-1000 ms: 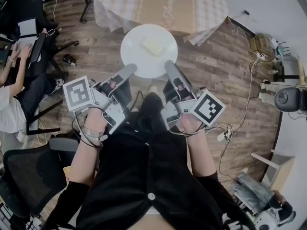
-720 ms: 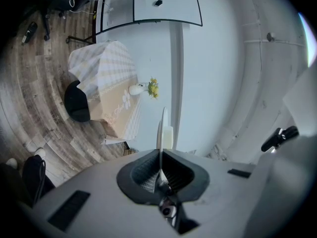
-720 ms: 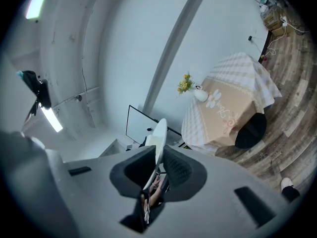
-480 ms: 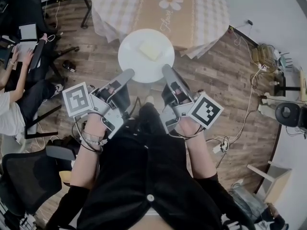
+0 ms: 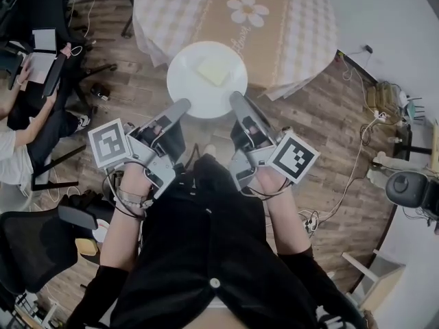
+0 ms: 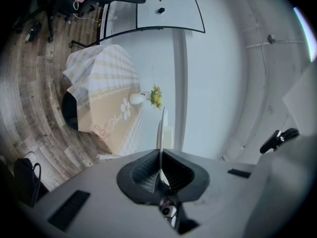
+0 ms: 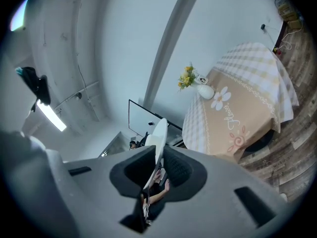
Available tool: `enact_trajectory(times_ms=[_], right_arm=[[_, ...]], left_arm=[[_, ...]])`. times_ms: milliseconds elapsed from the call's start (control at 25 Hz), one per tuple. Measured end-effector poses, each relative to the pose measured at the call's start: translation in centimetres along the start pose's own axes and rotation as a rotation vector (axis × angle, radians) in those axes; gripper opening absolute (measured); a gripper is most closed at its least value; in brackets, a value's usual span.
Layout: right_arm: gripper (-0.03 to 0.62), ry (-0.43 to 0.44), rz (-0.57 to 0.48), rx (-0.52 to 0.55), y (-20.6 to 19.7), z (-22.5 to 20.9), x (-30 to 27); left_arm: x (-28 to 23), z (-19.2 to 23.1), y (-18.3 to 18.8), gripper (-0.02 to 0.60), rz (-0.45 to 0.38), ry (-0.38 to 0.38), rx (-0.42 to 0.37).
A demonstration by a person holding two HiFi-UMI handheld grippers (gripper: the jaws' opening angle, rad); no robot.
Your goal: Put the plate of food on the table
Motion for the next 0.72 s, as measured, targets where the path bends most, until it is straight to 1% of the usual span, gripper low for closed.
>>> enact_trajectory(times_ms=[80,280,560,720], right_arm=[[0.034,0.008,0.009,-0.006,0.7,-0.6,-0.3],[0.035,0.029,0.038,0.008,0.9,-1.6,-0.4],[0.034,0.043,0.063,-0.002,5.1,-3.5,-0.7],[0.035,0.051,0.071,0.004,5.0,-3.7,-0.8]], left_arm=[[-0.8,-0.1,0.2,0.009,-0.013,0.0,0.0],[-1.3,0.7,-0.1,0.009,-0.047,-0.013,0.004],[-5.2,-0.8,0.4,0.009,-0.079,-0.005,0.012],[-5.2,-0.5,0.3,0.009,-0.095,-0.008,0.015]])
Point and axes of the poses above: the fingertips, and each gripper's own axes: x backward along the fingers, z to its left, y out of its top, the point moved 7 cm from there along x, backward along the fingers, and after that the axes turned 9 degrees about y, right-handed, at the moved point
